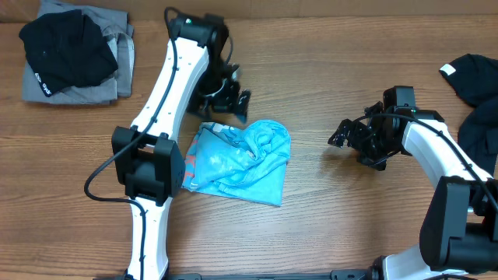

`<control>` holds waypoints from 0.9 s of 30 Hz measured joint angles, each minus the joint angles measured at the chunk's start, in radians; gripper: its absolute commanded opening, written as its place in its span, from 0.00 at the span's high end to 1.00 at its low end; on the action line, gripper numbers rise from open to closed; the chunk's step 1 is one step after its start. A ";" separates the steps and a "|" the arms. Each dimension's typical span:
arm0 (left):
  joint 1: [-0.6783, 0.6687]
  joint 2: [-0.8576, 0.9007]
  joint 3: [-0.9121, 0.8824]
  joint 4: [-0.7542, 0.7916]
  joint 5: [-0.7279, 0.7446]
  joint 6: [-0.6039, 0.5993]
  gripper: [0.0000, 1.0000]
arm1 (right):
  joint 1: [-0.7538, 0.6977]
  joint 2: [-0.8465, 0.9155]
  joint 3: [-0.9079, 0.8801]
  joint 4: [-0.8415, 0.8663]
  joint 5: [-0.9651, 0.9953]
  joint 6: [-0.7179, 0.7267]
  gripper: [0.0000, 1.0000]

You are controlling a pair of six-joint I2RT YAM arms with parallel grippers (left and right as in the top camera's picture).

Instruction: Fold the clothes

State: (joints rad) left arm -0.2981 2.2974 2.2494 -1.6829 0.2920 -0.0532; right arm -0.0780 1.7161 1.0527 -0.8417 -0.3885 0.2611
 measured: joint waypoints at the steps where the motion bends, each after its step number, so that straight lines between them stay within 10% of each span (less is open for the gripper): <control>1: 0.007 0.000 -0.030 -0.002 -0.021 0.000 0.02 | 0.000 0.000 0.000 -0.005 0.000 0.000 0.00; 27: 0.096 0.000 -0.381 0.185 0.111 0.137 0.11 | 0.000 0.000 0.000 -0.007 0.000 0.000 0.00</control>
State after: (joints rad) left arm -0.2020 2.2974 1.8679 -1.4979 0.4030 0.0837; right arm -0.0780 1.7161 1.0527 -0.8490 -0.3882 0.2615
